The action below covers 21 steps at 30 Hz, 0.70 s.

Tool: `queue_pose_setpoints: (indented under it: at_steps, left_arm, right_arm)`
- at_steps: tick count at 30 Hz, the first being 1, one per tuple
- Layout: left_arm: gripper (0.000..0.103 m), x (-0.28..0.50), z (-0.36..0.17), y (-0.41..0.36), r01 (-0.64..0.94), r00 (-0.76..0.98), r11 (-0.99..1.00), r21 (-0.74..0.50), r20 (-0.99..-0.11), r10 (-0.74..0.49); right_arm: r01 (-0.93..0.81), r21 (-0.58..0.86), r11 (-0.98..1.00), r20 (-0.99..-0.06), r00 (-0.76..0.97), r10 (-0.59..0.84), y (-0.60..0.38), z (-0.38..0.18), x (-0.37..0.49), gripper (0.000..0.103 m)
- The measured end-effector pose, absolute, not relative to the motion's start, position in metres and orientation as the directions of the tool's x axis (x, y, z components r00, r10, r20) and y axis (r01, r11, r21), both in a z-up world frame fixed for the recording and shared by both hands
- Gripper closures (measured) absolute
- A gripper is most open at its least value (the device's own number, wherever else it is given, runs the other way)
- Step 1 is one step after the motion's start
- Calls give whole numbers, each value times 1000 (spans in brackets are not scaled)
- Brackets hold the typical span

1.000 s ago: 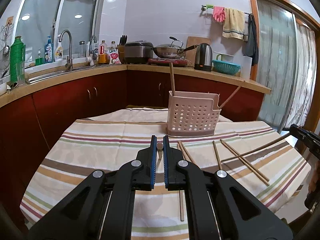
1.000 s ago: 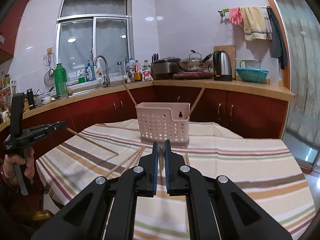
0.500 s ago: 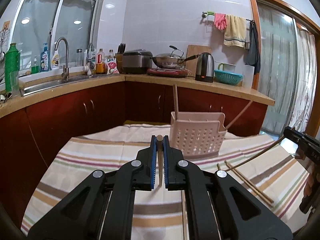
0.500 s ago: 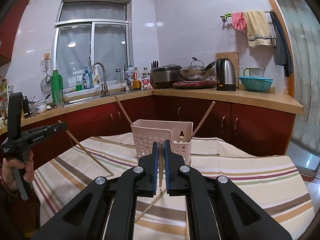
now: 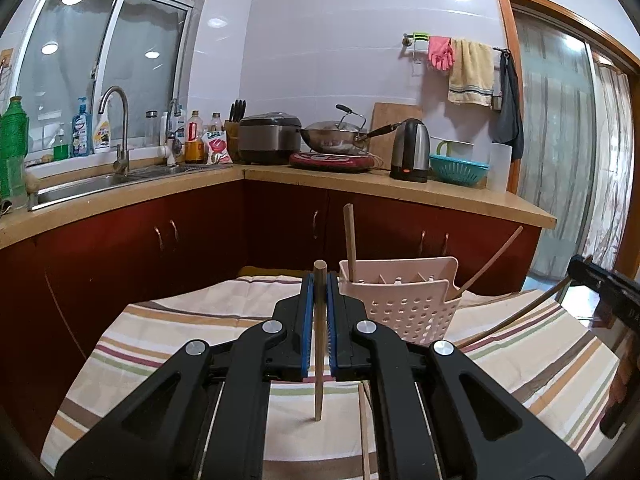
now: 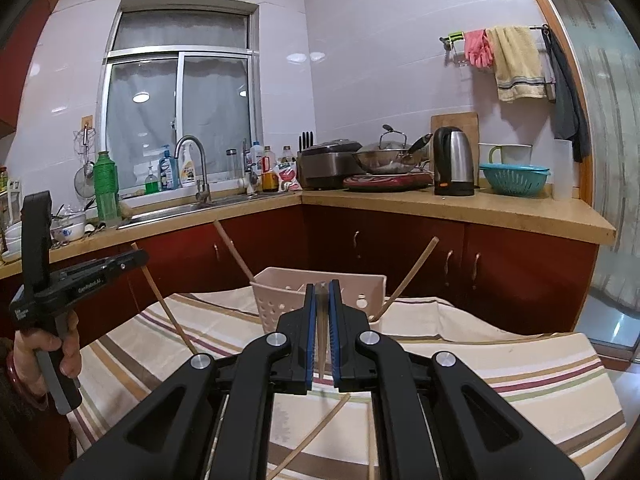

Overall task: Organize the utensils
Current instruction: 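Lift the second chopstick upright with the right tool over the pink caddy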

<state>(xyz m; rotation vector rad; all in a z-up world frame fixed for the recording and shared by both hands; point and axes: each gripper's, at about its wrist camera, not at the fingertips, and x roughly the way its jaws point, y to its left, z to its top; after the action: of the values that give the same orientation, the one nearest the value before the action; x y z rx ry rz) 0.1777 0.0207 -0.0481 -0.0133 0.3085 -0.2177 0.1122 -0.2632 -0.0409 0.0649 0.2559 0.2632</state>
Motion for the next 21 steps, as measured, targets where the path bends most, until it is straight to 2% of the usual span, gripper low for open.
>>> queue_pose_setpoints:
  at_steps: [4, 12, 21]
  left_arm:
    - [96, 178, -45, 19, 212, 931, 976, -41, -296, -215]
    - [96, 178, -47, 21, 207, 930, 977, -45, -302, -211]
    - [96, 182, -47, 22, 209, 928, 976, -54, -303, -215]
  right_arm:
    - [-236, 79, 968, -285, 926, 249, -270, -32, 112, 96]
    - [-227, 74, 971, -433, 870, 236, -278, -36, 121, 96]
    - [-228, 59, 972, -393, 890, 233, -270, -37, 144, 96]
